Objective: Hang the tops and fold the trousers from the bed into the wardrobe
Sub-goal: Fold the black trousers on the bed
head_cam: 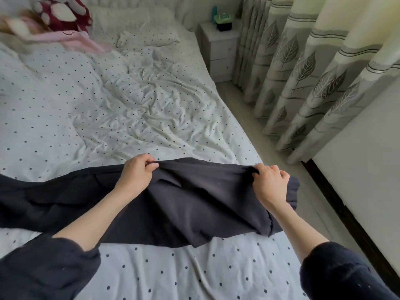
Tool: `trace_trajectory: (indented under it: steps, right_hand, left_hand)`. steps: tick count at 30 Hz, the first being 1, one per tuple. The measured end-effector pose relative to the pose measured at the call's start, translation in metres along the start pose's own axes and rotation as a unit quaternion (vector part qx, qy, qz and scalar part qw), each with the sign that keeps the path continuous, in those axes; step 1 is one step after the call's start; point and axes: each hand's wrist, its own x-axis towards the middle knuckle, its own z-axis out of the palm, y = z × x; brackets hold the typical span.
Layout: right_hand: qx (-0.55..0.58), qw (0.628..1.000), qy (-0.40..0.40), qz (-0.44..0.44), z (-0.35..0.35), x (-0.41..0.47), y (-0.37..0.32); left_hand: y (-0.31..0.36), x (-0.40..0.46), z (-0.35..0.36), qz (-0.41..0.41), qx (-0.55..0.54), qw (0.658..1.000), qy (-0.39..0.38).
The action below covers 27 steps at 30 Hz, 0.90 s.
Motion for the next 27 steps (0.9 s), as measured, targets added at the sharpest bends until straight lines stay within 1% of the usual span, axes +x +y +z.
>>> trace_trajectory:
  steps: [3, 8, 11, 13, 14, 16, 19, 21, 22, 24, 26, 27]
  right_hand:
    - [0.016, 0.999, -0.034, 0.016, 0.017, 0.023, -0.003]
    - [0.006, 0.998, -0.049, 0.024, 0.052, 0.060, -0.003]
    - [0.042, 0.989, -0.114, 0.081, 0.069, 0.071, -0.012]
    - [0.069, 0.983, -0.147, 0.089, 0.071, 0.067, -0.028]
    - [0.081, 0.982, -0.153, 0.073, 0.068, 0.063, -0.039]
    - [0.094, 0.983, -0.160, 0.006, 0.057, 0.049, -0.068]
    - [0.097, 0.975, -0.155, -0.130, 0.052, 0.017, -0.113]
    - [0.076, 0.964, -0.144, -0.209, 0.057, -0.011, -0.139]
    - [0.061, 0.960, -0.149, -0.229, 0.062, -0.024, -0.148]
    - [0.051, 0.956, -0.172, -0.234, 0.070, -0.047, -0.164]
    - [0.059, 0.954, -0.180, -0.231, 0.076, -0.067, -0.175]
    - [0.073, 0.956, -0.169, -0.228, 0.076, -0.071, -0.177]
  left_hand:
    - [-0.006, 0.035, 0.014, -0.019, 0.022, 0.999, -0.029]
    - [-0.026, 0.071, 0.049, -0.038, 0.060, 0.997, -0.018]
    - [-0.040, 0.079, 0.064, -0.058, 0.121, 0.988, -0.079]
    - [-0.047, 0.079, 0.064, -0.073, 0.117, 0.985, -0.103]
    - [-0.047, 0.076, 0.062, -0.070, 0.118, 0.985, -0.104]
    - [-0.047, 0.067, 0.052, -0.034, 0.153, 0.983, -0.099]
    - [-0.052, 0.036, 0.038, 0.067, 0.212, 0.974, -0.034]
    - [-0.065, 0.004, 0.030, 0.111, 0.252, 0.961, 0.016]
    - [-0.073, -0.012, 0.028, 0.120, 0.270, 0.955, 0.034]
    - [-0.091, -0.044, 0.025, 0.113, 0.302, 0.946, 0.045]
    - [-0.111, -0.074, 0.019, 0.081, 0.323, 0.941, 0.051]
    - [-0.119, -0.084, 0.018, 0.063, 0.327, 0.941, 0.051]
